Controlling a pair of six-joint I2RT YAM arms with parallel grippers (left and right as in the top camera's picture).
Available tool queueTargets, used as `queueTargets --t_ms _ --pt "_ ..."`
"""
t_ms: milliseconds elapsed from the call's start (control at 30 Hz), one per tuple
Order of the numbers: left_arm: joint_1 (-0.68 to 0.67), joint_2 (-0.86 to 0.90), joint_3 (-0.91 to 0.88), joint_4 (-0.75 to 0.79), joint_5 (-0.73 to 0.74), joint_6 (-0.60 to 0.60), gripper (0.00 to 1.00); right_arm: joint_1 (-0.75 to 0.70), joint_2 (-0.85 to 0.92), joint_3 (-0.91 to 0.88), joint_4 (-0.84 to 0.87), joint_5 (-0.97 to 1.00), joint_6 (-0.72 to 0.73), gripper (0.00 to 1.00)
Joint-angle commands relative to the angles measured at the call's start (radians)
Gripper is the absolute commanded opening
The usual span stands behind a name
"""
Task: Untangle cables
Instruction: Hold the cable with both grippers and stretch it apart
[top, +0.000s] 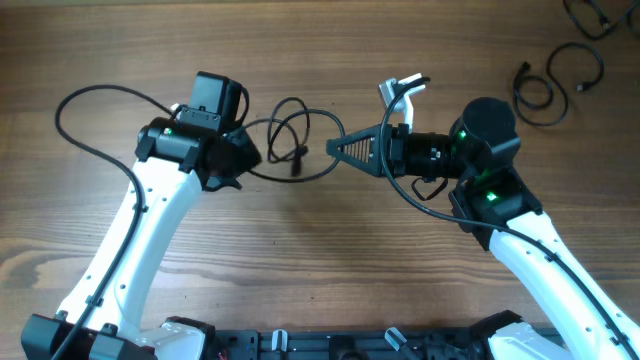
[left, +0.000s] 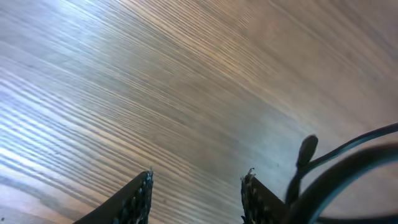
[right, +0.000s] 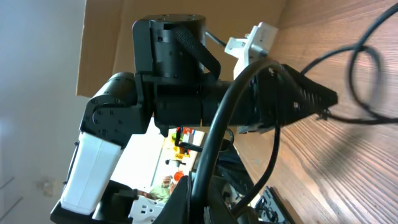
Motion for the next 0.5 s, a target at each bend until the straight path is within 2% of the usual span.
queueTargets --t_ms 0,167,233,300,367,467 --pt "0.057 0.004 0.001 -0.023 -0.116 -0.110 0.49 -0.021 -0.013 0.019 -0.035 0.005 -0.061 0.04" --pt "0.201 0.004 0.001 -0.069 -0.111 -0.113 0.54 -0.057 -0.013 0.019 -0.278 0.153 -0.218 0.04" --pt "0.224 0.004 0.001 -0.078 -0.111 -0.113 0.55 -0.057 -0.013 0.019 -0.335 0.205 -0.233 0.04" --pt "0.225 0.004 0.001 -0.078 -0.094 -0.113 0.64 -0.057 -0.013 0.019 -0.336 0.205 -0.230 0.04" --pt "0.224 0.004 0.001 -0.077 -0.026 -0.113 0.68 -0.057 -0.013 0.019 -0.338 0.220 -0.229 0.04" --pt "0.224 0.004 0.001 -0.074 0.068 -0.099 0.75 -0.057 -0.013 0.019 -0.467 0.349 -0.222 0.04"
